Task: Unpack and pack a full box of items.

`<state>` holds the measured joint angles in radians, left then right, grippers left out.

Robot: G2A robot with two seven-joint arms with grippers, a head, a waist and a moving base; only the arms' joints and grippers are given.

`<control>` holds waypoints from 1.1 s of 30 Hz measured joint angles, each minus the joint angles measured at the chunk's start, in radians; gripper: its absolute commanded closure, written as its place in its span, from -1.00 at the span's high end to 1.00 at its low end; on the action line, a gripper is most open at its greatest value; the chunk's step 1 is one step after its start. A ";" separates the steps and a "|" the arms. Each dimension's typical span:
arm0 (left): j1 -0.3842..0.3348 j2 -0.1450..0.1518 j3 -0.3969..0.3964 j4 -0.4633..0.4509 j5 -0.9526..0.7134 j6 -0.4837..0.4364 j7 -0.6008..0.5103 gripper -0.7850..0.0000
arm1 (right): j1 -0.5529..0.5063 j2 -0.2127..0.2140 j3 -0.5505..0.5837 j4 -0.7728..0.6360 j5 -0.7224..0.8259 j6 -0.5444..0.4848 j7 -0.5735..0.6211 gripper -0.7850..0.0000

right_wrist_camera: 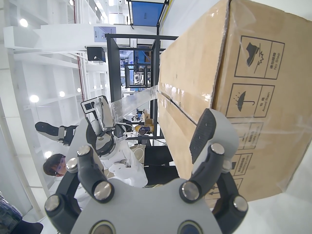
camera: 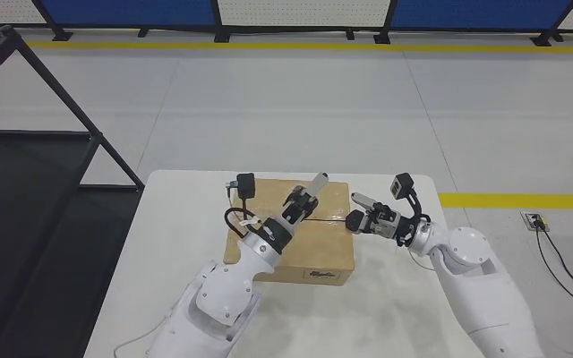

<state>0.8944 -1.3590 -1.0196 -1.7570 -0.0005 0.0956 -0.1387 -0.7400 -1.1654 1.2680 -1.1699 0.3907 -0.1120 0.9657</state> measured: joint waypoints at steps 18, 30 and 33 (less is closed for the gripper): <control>-0.045 -0.031 0.047 0.045 0.031 0.026 -0.004 1.00 | -0.019 0.007 0.004 -0.015 0.006 -0.002 -0.002 1.00; -0.067 -0.051 0.065 0.060 0.045 0.037 -0.007 1.00 | -0.022 0.010 0.004 -0.021 0.008 0.000 -0.004 1.00; -0.070 -0.055 0.069 0.057 0.052 0.039 -0.009 1.00 | -0.023 0.011 0.002 -0.021 0.009 -0.001 -0.004 1.00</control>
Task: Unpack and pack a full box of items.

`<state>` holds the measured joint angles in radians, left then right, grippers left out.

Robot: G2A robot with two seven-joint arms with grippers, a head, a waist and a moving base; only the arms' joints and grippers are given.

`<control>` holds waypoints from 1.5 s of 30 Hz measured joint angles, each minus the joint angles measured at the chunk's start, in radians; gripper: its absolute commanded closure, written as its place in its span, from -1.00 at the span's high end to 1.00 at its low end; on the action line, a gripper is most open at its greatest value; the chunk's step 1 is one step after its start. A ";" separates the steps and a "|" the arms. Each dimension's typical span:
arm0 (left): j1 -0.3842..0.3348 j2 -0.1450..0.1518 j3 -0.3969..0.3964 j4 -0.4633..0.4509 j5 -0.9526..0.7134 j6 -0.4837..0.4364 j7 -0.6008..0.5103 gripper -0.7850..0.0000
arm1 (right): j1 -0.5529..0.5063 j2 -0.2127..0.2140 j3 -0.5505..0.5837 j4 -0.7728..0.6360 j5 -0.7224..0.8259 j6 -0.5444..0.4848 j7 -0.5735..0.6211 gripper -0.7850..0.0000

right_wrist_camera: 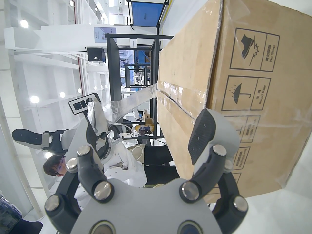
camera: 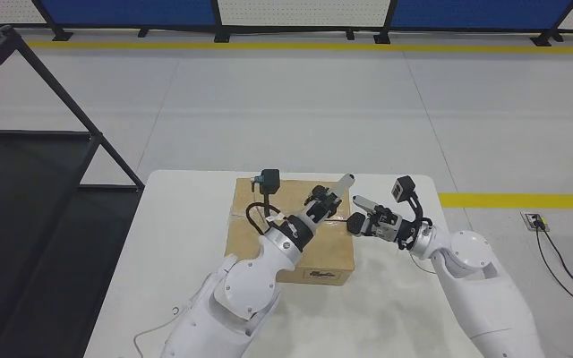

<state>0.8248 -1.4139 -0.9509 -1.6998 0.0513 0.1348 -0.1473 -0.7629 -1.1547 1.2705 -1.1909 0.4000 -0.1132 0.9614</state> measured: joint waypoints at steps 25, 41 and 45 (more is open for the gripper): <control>0.039 -0.020 -0.020 -0.103 0.047 -0.028 -0.026 1.00 | 0.011 0.002 -0.012 0.009 0.009 0.001 -0.005 1.00; 0.317 0.045 -0.350 -0.377 0.133 -0.053 -0.246 1.00 | 0.010 0.009 0.000 -0.003 0.002 0.003 -0.002 1.00; 0.384 0.063 -0.480 -0.394 0.109 -0.035 -0.331 1.00 | 0.006 0.012 0.005 -0.006 0.003 0.003 0.003 1.00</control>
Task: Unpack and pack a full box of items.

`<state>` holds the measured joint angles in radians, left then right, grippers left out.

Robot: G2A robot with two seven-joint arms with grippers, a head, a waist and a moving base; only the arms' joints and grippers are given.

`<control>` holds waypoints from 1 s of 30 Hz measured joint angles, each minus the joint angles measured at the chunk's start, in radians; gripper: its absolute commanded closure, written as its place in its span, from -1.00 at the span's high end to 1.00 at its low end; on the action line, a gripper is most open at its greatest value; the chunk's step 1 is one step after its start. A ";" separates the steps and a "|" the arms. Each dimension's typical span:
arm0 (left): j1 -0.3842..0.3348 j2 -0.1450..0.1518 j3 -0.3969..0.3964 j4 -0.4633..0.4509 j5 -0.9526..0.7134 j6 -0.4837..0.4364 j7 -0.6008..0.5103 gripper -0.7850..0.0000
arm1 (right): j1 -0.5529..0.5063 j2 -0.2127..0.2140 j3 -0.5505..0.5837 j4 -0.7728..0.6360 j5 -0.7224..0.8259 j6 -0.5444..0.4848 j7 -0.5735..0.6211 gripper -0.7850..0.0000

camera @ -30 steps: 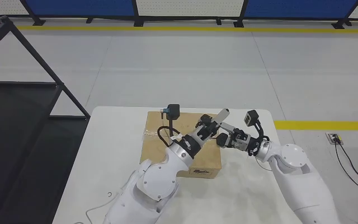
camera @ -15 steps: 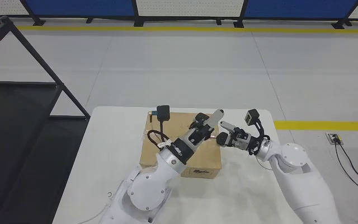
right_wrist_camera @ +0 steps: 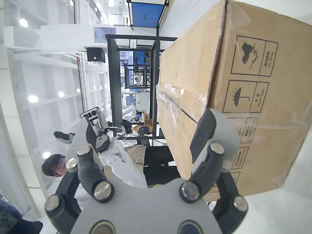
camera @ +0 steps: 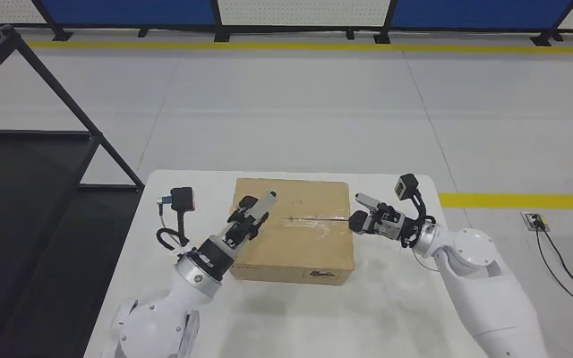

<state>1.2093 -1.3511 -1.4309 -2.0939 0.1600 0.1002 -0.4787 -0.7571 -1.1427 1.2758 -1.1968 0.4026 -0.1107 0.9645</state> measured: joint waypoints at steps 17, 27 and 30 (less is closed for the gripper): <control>0.150 0.023 -0.262 0.021 -0.169 -0.041 -0.092 1.00 | -0.006 0.005 -0.005 -0.020 -0.010 0.003 0.001 1.00; 0.081 0.029 -0.236 0.075 -0.179 0.095 -0.055 1.00 | -0.020 0.011 0.007 -0.031 -0.009 -0.003 0.002 1.00; 0.025 0.032 -0.220 0.117 -0.195 0.129 -0.078 1.00 | -0.023 0.012 0.008 -0.037 -0.010 -0.003 0.003 1.00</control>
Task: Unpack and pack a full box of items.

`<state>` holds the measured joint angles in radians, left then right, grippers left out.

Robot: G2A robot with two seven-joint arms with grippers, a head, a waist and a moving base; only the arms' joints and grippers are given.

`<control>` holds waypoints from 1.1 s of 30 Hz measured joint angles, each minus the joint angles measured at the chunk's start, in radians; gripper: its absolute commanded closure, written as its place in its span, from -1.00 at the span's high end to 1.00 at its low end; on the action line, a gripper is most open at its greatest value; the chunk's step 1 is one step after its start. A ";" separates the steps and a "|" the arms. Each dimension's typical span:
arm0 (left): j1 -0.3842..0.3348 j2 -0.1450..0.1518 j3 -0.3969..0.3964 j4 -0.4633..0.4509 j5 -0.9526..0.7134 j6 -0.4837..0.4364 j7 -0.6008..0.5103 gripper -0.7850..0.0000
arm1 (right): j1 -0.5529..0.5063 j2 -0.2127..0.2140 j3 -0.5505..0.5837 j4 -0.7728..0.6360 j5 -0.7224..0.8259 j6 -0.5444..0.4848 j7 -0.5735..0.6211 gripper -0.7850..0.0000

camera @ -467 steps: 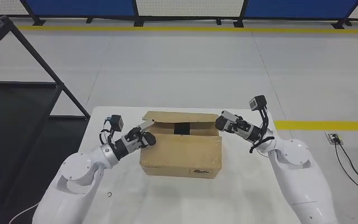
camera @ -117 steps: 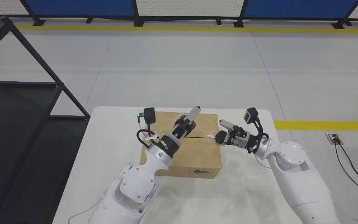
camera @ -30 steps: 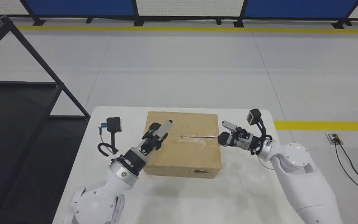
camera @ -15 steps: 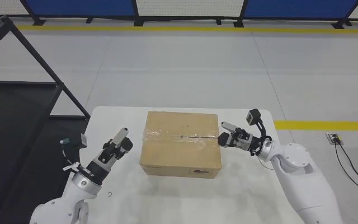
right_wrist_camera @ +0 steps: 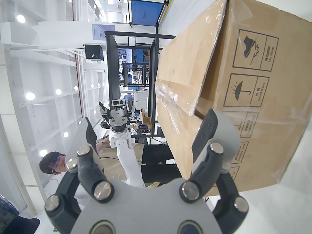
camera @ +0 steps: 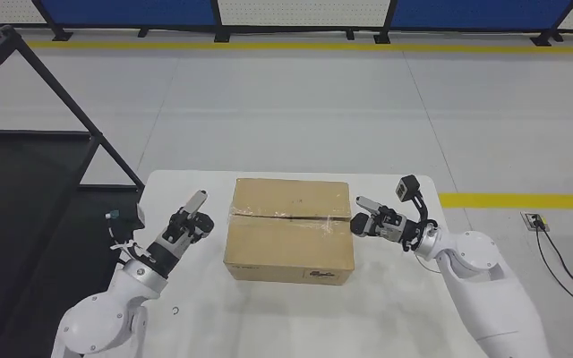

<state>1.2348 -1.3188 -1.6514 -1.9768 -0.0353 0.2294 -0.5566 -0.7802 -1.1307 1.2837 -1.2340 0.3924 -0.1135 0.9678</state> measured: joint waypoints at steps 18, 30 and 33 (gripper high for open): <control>-0.023 0.006 0.020 0.018 0.005 0.001 0.026 1.00 | 0.028 0.000 -0.017 -0.007 -0.002 0.000 0.010 1.00; -0.031 0.016 0.023 0.024 -0.011 0.004 0.046 1.00 | -0.002 0.008 0.021 -0.059 0.036 -0.001 -0.018 1.00; -0.031 0.018 0.025 0.024 -0.013 0.005 0.049 1.00 | 0.006 0.006 0.005 -0.058 0.032 0.003 -0.010 1.00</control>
<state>1.2040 -1.3005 -1.6259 -1.9530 -0.0482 0.2342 -0.5076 -0.7738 -1.1245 1.2884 -1.2922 0.4246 -0.1103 0.9575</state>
